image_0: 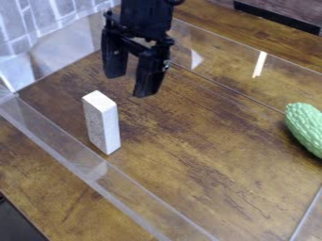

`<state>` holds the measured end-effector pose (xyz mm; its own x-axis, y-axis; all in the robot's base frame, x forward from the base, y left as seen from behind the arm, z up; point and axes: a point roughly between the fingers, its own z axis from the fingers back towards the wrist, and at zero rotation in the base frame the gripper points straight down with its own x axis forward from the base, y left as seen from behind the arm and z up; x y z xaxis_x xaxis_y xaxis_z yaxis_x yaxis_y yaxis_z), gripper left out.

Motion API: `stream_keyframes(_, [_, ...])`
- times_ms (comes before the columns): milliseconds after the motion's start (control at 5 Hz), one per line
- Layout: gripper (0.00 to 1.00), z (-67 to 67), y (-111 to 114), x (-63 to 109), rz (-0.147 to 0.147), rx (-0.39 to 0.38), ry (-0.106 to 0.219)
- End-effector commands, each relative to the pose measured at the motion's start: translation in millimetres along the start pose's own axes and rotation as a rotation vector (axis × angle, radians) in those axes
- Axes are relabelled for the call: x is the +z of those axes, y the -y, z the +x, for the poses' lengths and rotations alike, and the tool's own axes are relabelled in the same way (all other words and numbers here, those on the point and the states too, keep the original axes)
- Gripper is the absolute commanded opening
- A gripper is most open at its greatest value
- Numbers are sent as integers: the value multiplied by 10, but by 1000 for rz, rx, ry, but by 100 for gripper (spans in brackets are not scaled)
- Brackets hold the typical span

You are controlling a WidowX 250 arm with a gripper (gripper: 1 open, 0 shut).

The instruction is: Put the white object in the blue tray

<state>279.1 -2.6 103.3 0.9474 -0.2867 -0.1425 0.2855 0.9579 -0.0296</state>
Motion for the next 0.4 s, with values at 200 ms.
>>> stream_keyframes(200, [100, -64, -131, 13, 16, -92, 19])
